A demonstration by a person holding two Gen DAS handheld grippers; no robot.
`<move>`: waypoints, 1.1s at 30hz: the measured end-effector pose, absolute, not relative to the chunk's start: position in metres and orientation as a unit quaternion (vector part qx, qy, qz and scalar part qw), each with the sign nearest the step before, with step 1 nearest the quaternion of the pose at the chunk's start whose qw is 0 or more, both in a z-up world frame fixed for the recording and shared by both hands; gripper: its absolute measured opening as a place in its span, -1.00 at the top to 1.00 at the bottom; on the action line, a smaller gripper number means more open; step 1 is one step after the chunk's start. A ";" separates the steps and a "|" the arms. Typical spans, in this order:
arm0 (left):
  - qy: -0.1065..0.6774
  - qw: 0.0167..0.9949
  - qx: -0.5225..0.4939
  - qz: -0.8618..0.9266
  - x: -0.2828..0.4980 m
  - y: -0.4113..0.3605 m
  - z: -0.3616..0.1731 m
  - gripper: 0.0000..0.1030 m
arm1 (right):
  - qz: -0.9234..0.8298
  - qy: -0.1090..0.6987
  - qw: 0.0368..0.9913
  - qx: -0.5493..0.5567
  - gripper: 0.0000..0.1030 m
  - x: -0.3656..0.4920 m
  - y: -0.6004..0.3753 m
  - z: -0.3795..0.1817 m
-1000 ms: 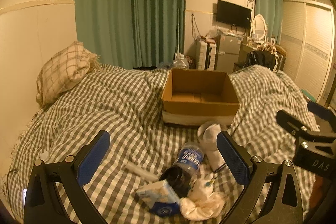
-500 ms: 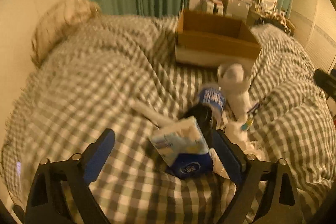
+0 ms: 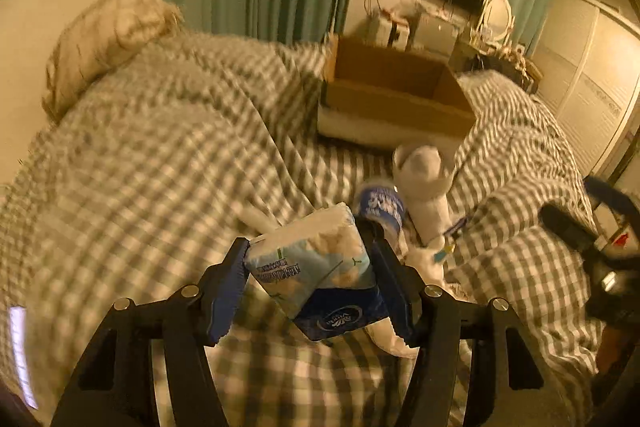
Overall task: Organize objects
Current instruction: 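Grasp the white-blue tissue pack with the left tool while the right tool grasps the white lace cloth, then carry the tissue pack and lace cloth over the cardboard box and open both tools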
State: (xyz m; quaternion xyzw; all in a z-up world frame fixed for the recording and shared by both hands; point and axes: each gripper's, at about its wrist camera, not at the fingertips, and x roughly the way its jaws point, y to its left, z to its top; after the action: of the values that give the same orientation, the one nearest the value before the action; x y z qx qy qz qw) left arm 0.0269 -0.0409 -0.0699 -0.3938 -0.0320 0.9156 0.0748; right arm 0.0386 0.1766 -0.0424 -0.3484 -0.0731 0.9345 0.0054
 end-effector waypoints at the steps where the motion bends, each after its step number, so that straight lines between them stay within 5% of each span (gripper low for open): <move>1: -0.025 0.068 -0.387 0.919 0.030 -0.043 -0.065 -0.23 | 0.932 -0.071 -0.008 -0.356 -0.99 0.038 0.173 -0.044; 9: 0.016 0.058 -0.382 0.922 0.042 -0.052 -0.063 -0.23 | 0.876 -0.104 -0.110 -0.458 -0.94 0.021 0.125 -0.090; 12: 0.009 0.064 -0.393 0.917 0.040 -0.053 -0.072 -0.23 | 0.845 -0.121 -0.125 -0.505 -0.58 0.013 0.115 -0.119; 17: 0.008 0.069 -0.395 0.916 0.041 -0.052 -0.077 -0.23 | 0.829 -0.105 -0.140 -0.530 0.44 0.012 0.119 -0.130; 20: 0.008 0.072 -0.391 0.918 0.042 -0.051 -0.074 -0.23 | 0.833 -0.102 -0.138 -0.525 0.72 0.019 0.120 -0.124; 33: 0.014 0.105 -0.346 0.932 -0.015 -0.020 -0.009 -0.23 | 0.913 -0.087 -0.105 -0.385 0.78 -0.003 0.165 -0.004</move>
State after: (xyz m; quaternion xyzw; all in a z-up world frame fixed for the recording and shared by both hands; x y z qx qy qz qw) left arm -0.0149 -0.0199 -0.0094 -0.3461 0.0138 0.9322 0.1051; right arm -0.0026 0.1652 -0.0037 -0.3852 -0.0865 0.9127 -0.1051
